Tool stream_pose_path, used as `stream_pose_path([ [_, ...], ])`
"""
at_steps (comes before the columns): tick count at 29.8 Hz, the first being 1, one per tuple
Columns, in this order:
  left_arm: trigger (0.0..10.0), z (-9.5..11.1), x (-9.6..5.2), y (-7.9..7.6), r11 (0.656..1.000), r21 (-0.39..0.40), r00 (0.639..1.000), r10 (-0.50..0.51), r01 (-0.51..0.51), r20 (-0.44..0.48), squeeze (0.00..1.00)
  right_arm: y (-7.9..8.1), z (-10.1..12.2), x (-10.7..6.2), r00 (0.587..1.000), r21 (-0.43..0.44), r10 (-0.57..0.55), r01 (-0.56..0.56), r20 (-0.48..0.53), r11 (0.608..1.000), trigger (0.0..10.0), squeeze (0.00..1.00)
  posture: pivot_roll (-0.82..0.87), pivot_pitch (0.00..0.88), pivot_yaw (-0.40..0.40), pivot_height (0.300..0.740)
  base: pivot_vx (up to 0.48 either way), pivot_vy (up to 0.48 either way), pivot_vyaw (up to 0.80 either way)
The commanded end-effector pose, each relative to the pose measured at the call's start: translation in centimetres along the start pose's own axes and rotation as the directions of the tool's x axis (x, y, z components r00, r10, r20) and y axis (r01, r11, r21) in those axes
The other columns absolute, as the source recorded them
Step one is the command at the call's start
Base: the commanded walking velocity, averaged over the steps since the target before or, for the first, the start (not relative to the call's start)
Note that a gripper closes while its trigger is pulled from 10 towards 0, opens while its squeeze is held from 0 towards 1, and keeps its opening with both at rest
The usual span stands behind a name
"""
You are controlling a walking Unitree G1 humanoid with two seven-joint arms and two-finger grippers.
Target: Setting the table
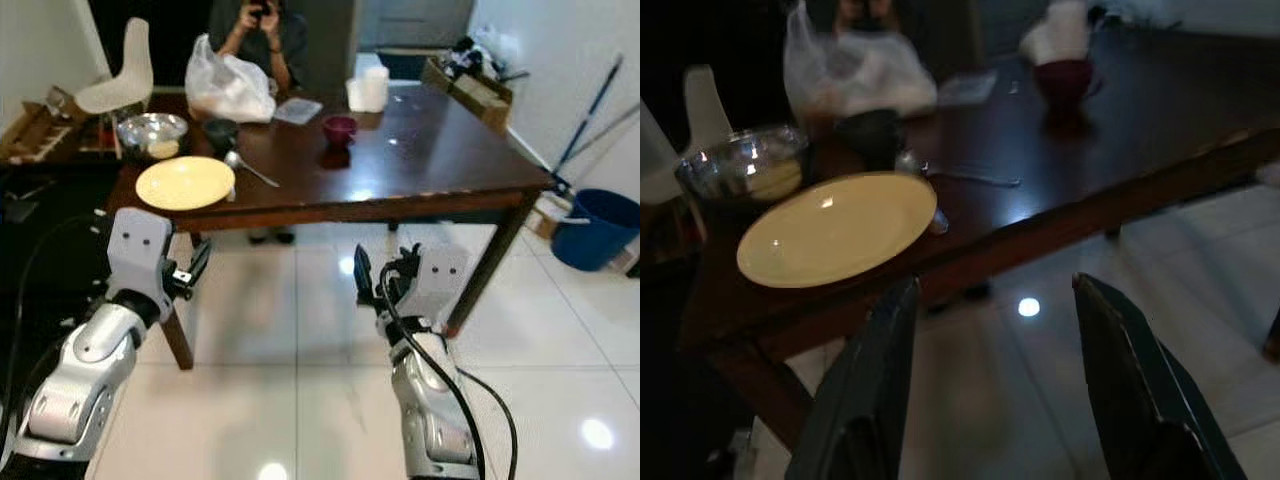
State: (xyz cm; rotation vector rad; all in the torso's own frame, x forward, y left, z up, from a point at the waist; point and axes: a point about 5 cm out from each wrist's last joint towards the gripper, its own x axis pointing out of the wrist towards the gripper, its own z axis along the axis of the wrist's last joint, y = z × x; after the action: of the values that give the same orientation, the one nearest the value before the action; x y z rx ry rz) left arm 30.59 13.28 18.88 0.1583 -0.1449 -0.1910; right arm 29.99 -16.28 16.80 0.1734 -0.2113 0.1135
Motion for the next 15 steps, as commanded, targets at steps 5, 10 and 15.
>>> stream_pose_path([
  [5,10.0,-0.16,0.04,-0.27,1.0,0.005,1.0,0.002,-0.002,0.003,0.0,-0.39,-0.31,-0.14,1.0,-0.001,-0.012,0.012,-0.011,1.0,10.0,0.0,0.0,0.0,0.089,0.74,0.48,0.0,0.0],
  [10,10.0,-0.24,0.14,-0.35,1.0,0.007,1.0,-0.002,0.002,0.003,0.0,-0.62,-0.11,0.11,1.0,-0.006,-0.005,0.005,-0.01,1.0,10.0,0.0,0.0,0.0,0.09,0.74,0.48,0.0,0.0],
  [15,10.0,-0.43,0.25,0.0,1.0,0.007,1.0,0.011,-0.011,-0.002,0.0,-0.16,-0.27,0.1,0.998,0.023,0.054,-0.054,-0.029,0.998,10.0,0.0,0.0,0.0,0.092,0.74,0.48,0.0,0.0],
])
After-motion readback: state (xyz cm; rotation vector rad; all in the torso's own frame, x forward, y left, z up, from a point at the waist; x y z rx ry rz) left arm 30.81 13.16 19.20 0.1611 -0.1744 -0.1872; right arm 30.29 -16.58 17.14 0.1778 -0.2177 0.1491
